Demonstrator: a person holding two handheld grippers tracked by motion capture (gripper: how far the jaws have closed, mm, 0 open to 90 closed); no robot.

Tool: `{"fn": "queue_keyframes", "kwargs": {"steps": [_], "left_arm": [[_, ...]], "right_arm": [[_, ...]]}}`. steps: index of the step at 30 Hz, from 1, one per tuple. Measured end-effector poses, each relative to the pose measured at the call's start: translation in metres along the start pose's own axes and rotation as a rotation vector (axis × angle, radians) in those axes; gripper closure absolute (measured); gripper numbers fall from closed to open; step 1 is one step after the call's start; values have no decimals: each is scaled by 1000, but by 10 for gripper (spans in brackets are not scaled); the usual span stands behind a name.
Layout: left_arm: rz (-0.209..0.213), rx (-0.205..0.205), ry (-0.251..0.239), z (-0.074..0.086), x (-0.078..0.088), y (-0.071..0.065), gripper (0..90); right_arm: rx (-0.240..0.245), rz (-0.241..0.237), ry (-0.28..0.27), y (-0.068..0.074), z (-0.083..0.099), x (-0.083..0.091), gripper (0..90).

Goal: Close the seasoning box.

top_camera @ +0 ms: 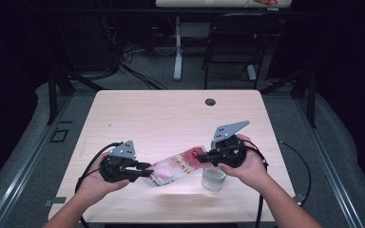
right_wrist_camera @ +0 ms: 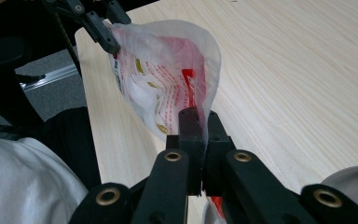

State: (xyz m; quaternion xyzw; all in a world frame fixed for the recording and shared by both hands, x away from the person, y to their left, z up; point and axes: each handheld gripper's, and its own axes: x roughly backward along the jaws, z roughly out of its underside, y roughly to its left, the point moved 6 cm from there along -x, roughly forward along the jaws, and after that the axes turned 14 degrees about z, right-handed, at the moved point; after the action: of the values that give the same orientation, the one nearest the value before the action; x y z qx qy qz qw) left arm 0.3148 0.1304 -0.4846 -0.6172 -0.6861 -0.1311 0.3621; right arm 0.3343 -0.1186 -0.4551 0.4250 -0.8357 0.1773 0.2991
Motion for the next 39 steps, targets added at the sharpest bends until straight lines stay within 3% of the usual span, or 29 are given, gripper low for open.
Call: {"fn": "queue_keyframes", "kwargs": {"steps": [19,27,39], "left_arm": [[0,-11,-2,-15,8,-2,764],[-2,-16,-8,-22,12,-3,772],[-4,-27,-17,-32,16,-2,784]], "right_arm": [[-21,12,-14,-4,8,2,895],[-56,2,-39,-7,12,2,894],[-56,14,-43,-8,15,4,892]]}}
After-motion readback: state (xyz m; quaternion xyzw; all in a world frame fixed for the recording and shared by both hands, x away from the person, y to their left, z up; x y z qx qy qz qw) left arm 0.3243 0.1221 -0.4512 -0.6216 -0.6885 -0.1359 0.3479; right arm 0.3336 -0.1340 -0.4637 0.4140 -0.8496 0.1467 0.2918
